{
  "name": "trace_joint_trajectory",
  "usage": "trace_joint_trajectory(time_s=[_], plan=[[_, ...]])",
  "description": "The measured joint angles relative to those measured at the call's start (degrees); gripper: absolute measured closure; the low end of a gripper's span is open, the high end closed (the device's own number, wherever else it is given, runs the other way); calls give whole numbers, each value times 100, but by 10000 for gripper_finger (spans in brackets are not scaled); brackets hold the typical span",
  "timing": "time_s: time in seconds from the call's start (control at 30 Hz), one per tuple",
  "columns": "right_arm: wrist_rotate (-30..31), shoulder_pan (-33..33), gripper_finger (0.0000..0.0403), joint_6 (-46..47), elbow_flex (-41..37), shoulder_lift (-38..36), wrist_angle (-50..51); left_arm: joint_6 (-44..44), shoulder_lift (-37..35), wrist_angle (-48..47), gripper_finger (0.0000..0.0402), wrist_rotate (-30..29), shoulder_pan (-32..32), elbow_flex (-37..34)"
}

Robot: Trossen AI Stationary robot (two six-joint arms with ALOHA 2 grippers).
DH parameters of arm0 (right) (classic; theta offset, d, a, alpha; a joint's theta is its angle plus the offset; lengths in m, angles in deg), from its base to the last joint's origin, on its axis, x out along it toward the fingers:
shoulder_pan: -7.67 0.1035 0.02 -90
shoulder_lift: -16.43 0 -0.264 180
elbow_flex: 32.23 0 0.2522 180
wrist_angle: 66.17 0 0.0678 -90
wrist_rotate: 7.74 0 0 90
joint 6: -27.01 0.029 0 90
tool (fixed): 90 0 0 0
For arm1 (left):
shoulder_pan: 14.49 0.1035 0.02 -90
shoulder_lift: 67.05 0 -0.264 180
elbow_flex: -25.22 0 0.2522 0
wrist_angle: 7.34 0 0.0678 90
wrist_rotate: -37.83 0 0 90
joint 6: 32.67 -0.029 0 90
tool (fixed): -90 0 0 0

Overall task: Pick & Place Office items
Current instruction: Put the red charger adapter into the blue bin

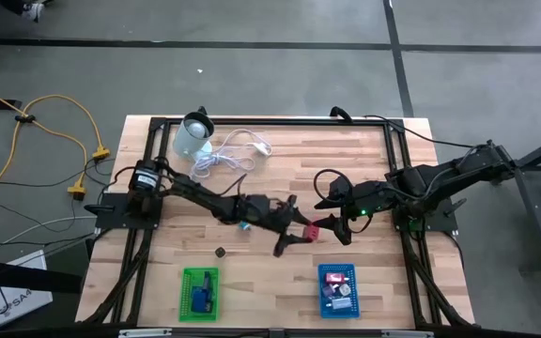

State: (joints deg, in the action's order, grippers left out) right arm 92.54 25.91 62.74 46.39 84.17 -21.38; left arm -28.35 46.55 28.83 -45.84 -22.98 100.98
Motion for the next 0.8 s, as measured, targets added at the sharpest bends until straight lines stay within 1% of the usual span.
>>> trace_joint_trajectory(time_s=[0.2, 0.3, 0.37, 0.53, 0.73, 0.8], plan=[[0, 0, 158, 0, 0, 0, 0, -199, 0, 104, 190, -1497, -579, 2], [0, 0, 158, 0, 0, 0, 2, -289, 0, 188, 190, -2061, -817, 4], [0, 2, 158, 0, 0, -2, 0, -308, 2, 199, 190, -2335, -947, 50], [0, 0, 158, 0, 0, 0, 3, -306, 164, 199, 190, -2746, -1205, 340], [-2, 1, 158, 0, 0, 0, -5, -299, 691, 263, 190, -2801, -1371, 995], [0, 0, 158, 0, 0, -2, -7, -297, 840, 261, 190, -2903, -1418, 1173]])
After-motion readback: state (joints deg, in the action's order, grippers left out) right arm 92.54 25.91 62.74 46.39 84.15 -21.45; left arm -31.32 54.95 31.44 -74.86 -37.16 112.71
